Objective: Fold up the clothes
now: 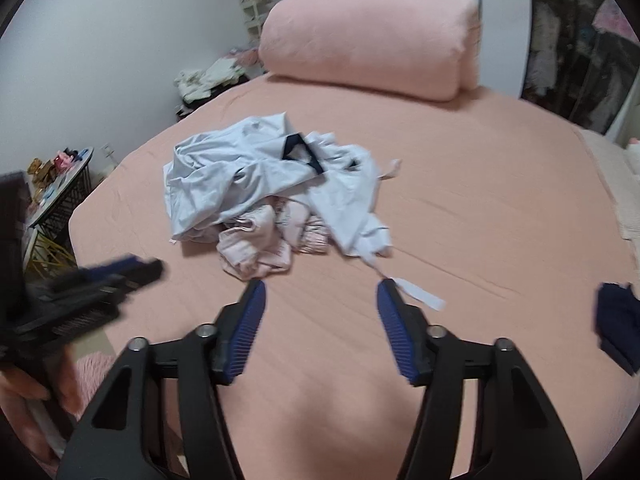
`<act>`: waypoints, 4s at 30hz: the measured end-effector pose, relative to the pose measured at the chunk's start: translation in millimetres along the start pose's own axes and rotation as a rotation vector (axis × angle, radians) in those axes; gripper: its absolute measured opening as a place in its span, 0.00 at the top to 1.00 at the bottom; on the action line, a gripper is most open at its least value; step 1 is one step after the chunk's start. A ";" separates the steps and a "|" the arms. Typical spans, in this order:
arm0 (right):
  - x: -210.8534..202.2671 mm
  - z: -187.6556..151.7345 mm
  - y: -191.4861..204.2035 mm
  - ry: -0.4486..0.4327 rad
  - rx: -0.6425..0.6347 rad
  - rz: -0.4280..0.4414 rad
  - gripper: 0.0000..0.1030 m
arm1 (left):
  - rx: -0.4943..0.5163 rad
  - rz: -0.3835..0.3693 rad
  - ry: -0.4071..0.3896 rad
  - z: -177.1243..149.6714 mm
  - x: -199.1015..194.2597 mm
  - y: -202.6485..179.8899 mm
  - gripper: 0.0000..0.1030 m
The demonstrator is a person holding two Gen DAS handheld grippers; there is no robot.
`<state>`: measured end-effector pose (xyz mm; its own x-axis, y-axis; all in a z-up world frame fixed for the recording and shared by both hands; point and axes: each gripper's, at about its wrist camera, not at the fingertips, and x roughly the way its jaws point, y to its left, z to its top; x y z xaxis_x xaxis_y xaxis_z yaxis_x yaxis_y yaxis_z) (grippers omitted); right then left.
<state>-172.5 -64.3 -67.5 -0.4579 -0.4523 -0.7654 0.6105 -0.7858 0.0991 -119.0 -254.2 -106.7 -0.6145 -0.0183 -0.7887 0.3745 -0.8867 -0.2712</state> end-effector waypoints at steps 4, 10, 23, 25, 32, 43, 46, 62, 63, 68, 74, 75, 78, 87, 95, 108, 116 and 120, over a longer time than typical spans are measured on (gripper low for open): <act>52.2 6.5 -2.0 0.080 0.022 0.020 0.85 | -0.012 0.004 0.072 9.4 65.3 1.2 0.60; 88.9 -2.6 -8.7 0.145 0.092 0.087 0.82 | -0.011 -0.019 0.105 13.7 120.1 -3.3 0.61; 102.7 -16.5 -2.9 0.161 0.182 0.196 0.55 | 0.048 -0.106 -0.021 3.4 54.3 -27.3 0.92; 92.3 -16.0 0.5 0.147 0.178 0.207 0.49 | 0.041 -0.116 -0.021 -3.7 41.2 -22.4 0.93; 75.0 -3.4 -2.1 0.130 0.214 0.241 0.38 | 0.016 -0.147 -0.014 -29.6 -1.8 -2.0 0.94; 139.1 -31.7 46.5 0.365 0.210 0.373 0.63 | 0.060 -0.241 0.126 -63.2 1.9 -8.9 0.93; 144.0 -46.6 48.1 0.392 0.209 0.394 0.91 | 0.084 -0.274 0.142 -58.0 5.5 -14.1 0.93; -32.9 -179.9 -113.4 0.253 0.338 0.035 0.94 | 0.490 -0.676 0.379 -127.7 15.9 -196.2 0.93; -39.9 -191.6 -127.4 0.263 0.372 0.023 0.94 | 0.506 -0.684 0.400 -133.1 19.3 -205.7 0.91; -67.1 -222.4 -177.9 0.262 0.486 0.019 0.90 | 0.499 -0.731 0.455 -129.6 24.4 -214.7 0.72; -84.6 -223.6 -180.8 0.206 0.481 -0.004 0.73 | 0.282 -0.679 0.311 -79.6 18.2 -130.6 0.50; -83.3 -223.8 -178.3 0.206 0.465 -0.005 0.73 | 0.237 -0.626 0.285 -69.1 23.6 -113.0 0.50; -79.4 -224.3 -170.6 0.206 0.415 -0.009 0.73 | 0.165 -0.506 0.273 -71.7 36.2 -88.0 0.52; -63.5 -233.1 -154.5 0.225 0.272 -0.093 0.63 | 0.201 -0.451 0.363 -133.4 63.3 -120.6 0.59; -105.7 -241.5 -210.6 0.162 0.396 -0.339 0.72 | 0.204 -0.453 0.316 -150.1 52.8 -132.0 0.77; -68.3 -236.0 -163.3 0.206 0.380 -0.004 0.95 | 0.203 -0.467 0.293 -138.7 60.0 -141.8 0.92; -164.6 -161.1 -212.9 -0.087 0.374 -0.201 0.98 | 0.282 -0.500 -0.008 -47.4 -37.1 -158.1 0.93; -212.1 -139.5 -224.7 -0.211 0.388 -0.200 0.98 | 0.284 -0.520 -0.048 -33.8 -74.8 -145.0 0.93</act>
<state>-122.5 267.1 -16.2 -0.6873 -0.3200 -0.6521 0.2292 -0.9474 0.2234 -103.8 -108.6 -27.1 -0.7007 0.4362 -0.5645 -0.1800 -0.8738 -0.4518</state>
